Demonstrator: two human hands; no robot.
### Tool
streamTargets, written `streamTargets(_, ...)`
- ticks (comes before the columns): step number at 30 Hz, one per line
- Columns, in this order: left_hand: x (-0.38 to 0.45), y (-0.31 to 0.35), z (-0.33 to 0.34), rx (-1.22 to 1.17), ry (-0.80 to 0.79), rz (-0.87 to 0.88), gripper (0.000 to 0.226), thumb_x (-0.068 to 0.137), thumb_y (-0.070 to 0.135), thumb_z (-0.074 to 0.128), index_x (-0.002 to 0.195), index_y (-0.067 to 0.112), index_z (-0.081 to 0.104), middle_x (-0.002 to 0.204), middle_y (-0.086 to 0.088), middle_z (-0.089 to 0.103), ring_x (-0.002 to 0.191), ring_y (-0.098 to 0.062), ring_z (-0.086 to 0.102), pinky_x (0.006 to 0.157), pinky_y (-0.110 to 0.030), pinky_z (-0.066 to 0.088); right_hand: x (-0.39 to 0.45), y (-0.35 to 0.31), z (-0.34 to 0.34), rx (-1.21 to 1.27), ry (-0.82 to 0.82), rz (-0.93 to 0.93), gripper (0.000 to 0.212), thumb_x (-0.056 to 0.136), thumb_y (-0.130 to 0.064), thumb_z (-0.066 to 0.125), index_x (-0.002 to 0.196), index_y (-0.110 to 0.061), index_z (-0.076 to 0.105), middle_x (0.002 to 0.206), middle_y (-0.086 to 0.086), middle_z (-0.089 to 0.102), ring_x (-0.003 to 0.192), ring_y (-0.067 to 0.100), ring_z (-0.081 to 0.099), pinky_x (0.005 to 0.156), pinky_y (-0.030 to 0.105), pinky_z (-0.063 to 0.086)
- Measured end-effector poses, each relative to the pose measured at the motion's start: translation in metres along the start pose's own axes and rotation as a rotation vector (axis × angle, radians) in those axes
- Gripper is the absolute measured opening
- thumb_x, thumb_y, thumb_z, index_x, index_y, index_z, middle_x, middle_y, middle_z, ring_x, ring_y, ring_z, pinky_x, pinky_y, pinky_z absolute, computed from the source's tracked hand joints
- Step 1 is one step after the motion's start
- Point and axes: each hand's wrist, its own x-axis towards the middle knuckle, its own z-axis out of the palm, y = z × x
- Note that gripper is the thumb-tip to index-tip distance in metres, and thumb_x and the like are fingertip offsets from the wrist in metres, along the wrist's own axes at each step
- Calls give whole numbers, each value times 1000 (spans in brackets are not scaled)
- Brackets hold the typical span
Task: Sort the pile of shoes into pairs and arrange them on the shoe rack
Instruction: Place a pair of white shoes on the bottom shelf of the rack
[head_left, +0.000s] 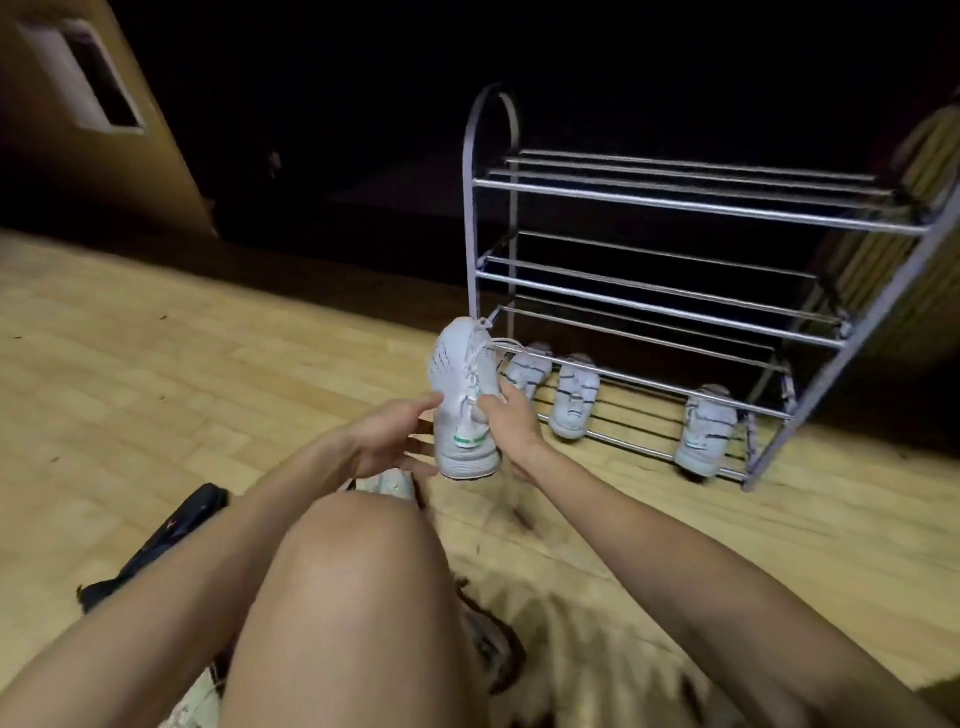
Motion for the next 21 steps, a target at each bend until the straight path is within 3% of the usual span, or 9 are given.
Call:
streamTargets(2, 5, 26, 15, 107, -50, -19, 49, 100, 51, 38, 130, 16, 55, 126, -12, 62, 110, -31, 63, 79, -41, 59, 7, 2, -23, 27, 45, -5, 31, 93, -19, 50, 119, -19, 65, 110, 4, 71, 100, 25, 64, 86, 35, 52)
streamTargets(4, 11, 49, 29, 199, -78, -42, 56, 101, 55, 32, 136, 15, 48, 134, -10, 56, 122, -34, 56, 87, -45, 56, 13, 6, -44, 69, 76, -6, 29, 93, -20, 50, 118, -20, 65, 104, 0, 70, 93, 20, 64, 73, 28, 49)
streamTargets(7, 25, 76, 49, 343, -88, -49, 62, 101, 57, 26, 145, 15, 38, 144, -6, 47, 123, -31, 52, 96, -46, 51, 20, 15, -72, 100, 92, -10, 30, 94, -20, 50, 120, -24, 64, 94, -9, 69, 80, 7, 63, 63, 21, 44)
streamTargets(13, 68, 92, 103, 595, -92, -92, 67, 100, 58, 26, 150, 14, 31, 151, -7, 41, 120, -31, 53, 91, -42, 53, 42, 46, -118, 88, 116, 46, 33, 94, -15, 47, 124, -15, 63, 107, 4, 69, 96, 24, 63, 83, 33, 51)
streamTargets(17, 106, 65, 141, 533, -76, -136, 62, 101, 57, 26, 145, 15, 39, 141, -8, 49, 115, -32, 56, 84, -41, 56, 51, 76, -142, 122, 111, 74, 41, 95, -10, 48, 133, -20, 58, 112, 3, 69, 93, 17, 64, 76, 21, 50)
streamTargets(21, 137, 33, 175, 236, -78, -157, 52, 101, 55, 30, 130, 20, 55, 125, -3, 61, 100, -24, 63, 76, -36, 54, 62, 111, -167, 96, 171, 193, 42, 95, -12, 47, 136, -18, 54, 120, 7, 67, 104, 26, 63, 88, 33, 49)
